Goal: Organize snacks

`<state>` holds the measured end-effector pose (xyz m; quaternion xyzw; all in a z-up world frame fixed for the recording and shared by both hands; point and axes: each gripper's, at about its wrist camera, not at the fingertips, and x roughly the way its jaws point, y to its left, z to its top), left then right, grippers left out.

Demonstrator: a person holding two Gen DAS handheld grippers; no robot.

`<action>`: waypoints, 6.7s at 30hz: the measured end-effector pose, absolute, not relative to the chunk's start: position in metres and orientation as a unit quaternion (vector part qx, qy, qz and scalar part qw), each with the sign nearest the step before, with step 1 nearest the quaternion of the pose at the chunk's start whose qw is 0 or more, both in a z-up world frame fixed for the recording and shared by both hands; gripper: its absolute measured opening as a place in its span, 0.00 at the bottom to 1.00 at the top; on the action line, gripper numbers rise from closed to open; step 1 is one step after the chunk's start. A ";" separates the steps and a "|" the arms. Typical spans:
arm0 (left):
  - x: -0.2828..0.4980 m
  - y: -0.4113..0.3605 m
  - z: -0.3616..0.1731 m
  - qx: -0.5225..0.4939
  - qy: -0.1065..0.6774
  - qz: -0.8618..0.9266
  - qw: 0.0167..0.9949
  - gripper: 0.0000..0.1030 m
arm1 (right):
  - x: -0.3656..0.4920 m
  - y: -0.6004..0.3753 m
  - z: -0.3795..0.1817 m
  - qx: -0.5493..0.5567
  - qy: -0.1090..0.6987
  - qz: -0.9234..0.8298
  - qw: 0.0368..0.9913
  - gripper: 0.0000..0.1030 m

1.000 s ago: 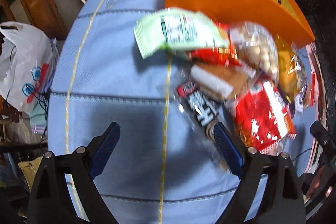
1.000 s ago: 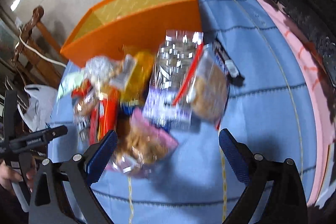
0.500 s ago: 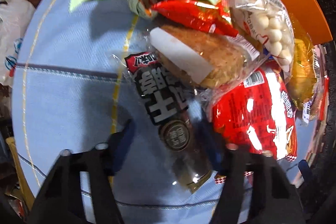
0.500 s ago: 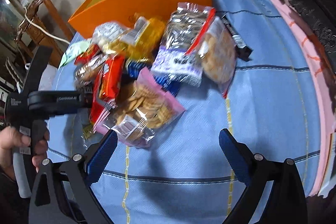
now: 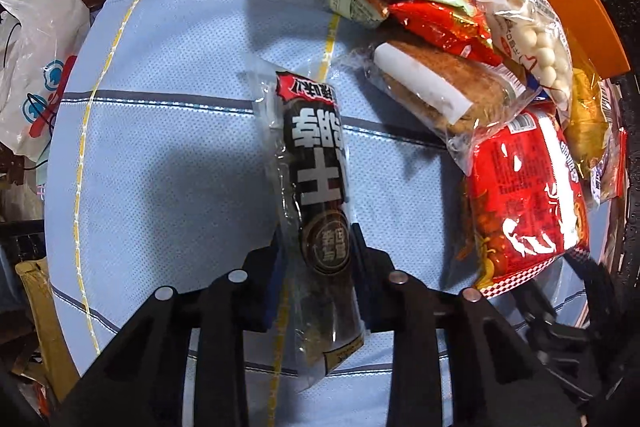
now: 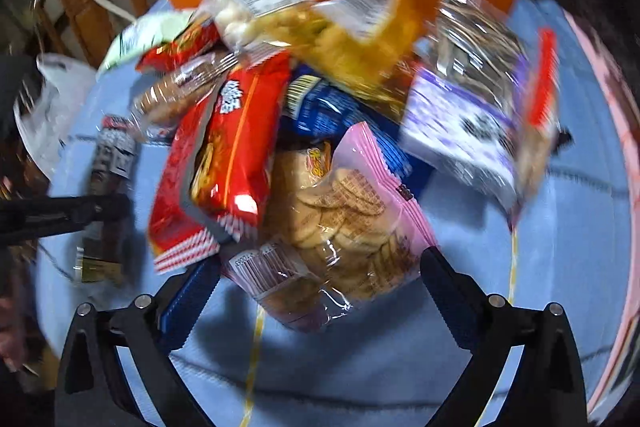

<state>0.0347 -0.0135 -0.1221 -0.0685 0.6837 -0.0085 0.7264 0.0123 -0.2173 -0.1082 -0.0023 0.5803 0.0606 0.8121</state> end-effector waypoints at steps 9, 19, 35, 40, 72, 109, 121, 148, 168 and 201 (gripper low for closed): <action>0.026 -0.018 -0.109 -0.057 0.679 -0.014 0.732 0.28 | -0.014 -0.241 -0.065 0.027 0.568 0.108 0.816 0.56; 0.010 -0.001 -0.080 -0.052 0.662 -0.028 0.748 0.28 | -0.035 -0.274 -0.037 0.059 0.546 0.110 0.829 0.54; 0.014 -0.009 -0.075 -0.047 0.668 -0.046 0.742 0.28 | -0.019 -0.275 -0.094 0.069 0.619 0.089 0.777 0.61; 0.016 -0.003 -0.075 -0.048 0.669 -0.044 0.741 0.28 | -0.032 -0.309 -0.092 0.208 0.629 0.015 0.749 0.90; 0.027 0.007 -0.056 -0.041 0.636 -0.079 0.766 0.27 | -0.028 -0.246 -0.001 0.046 0.528 0.091 0.843 0.50; 0.195 -0.049 0.011 0.010 0.544 -0.036 0.839 0.90 | 0.134 -0.338 0.011 0.100 0.429 -0.018 0.897 0.96; 0.096 0.006 -0.058 -0.065 0.627 0.005 0.777 0.90 | 0.018 -0.326 -0.031 0.136 0.513 -0.017 0.847 0.96; 0.028 -0.006 -0.104 -0.022 0.682 -0.018 0.731 0.90 | 0.007 -0.335 -0.041 0.140 0.520 -0.056 0.841 0.96; 0.069 0.018 -0.101 -0.036 0.656 0.002 0.754 0.90 | 0.079 -0.364 -0.089 0.142 0.565 0.004 0.812 0.43; 0.156 0.056 -0.108 -0.108 0.625 0.013 0.773 0.90 | 0.040 -0.362 -0.074 0.160 0.548 0.031 0.820 0.14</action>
